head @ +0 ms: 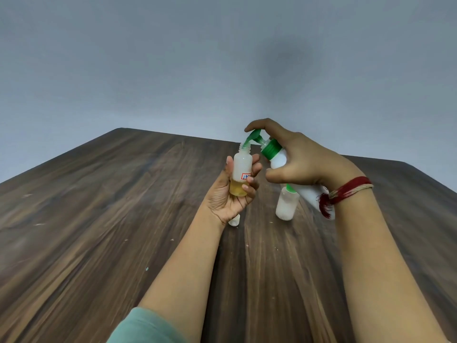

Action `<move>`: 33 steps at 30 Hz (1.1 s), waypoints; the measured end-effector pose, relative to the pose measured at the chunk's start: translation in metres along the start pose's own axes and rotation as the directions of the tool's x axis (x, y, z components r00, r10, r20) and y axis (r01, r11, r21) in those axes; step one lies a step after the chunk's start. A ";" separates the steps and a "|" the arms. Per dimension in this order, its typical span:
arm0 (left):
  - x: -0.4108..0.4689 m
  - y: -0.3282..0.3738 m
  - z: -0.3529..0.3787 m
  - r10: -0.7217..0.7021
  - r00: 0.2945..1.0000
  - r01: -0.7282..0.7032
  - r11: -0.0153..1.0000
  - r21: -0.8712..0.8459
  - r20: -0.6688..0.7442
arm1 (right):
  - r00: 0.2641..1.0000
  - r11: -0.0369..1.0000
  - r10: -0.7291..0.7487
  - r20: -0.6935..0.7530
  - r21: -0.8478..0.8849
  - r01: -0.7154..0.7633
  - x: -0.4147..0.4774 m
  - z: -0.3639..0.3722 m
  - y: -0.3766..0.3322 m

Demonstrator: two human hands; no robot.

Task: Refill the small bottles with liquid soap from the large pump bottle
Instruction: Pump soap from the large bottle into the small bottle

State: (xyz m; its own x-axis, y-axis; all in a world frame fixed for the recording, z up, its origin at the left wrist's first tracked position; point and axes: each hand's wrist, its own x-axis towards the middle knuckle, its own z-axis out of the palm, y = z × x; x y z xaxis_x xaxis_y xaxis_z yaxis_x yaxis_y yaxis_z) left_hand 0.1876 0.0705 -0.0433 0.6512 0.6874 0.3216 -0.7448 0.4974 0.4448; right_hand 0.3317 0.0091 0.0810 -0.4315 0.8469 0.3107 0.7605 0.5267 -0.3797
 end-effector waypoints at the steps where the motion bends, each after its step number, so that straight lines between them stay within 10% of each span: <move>1: 0.000 0.000 0.000 0.000 1.000 0.000 1.000 -0.004 -0.001 | 1.000 1.000 0.002 0.003 0.004 -0.002 0.000 0.000 0.000; 33: 0.000 0.000 -0.001 0.000 1.000 0.000 1.000 0.020 0.014 | 0.999 1.000 -0.025 -0.027 0.015 0.026 -0.002 -0.002 0.003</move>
State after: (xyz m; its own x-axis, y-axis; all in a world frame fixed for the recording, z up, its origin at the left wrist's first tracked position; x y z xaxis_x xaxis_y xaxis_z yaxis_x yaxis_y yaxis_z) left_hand 0.1880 0.0710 -0.0439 0.6530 0.6799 0.3336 -0.7421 0.4865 0.4612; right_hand 0.3355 0.0090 0.0817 -0.4376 0.8310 0.3434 0.7418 0.5495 -0.3844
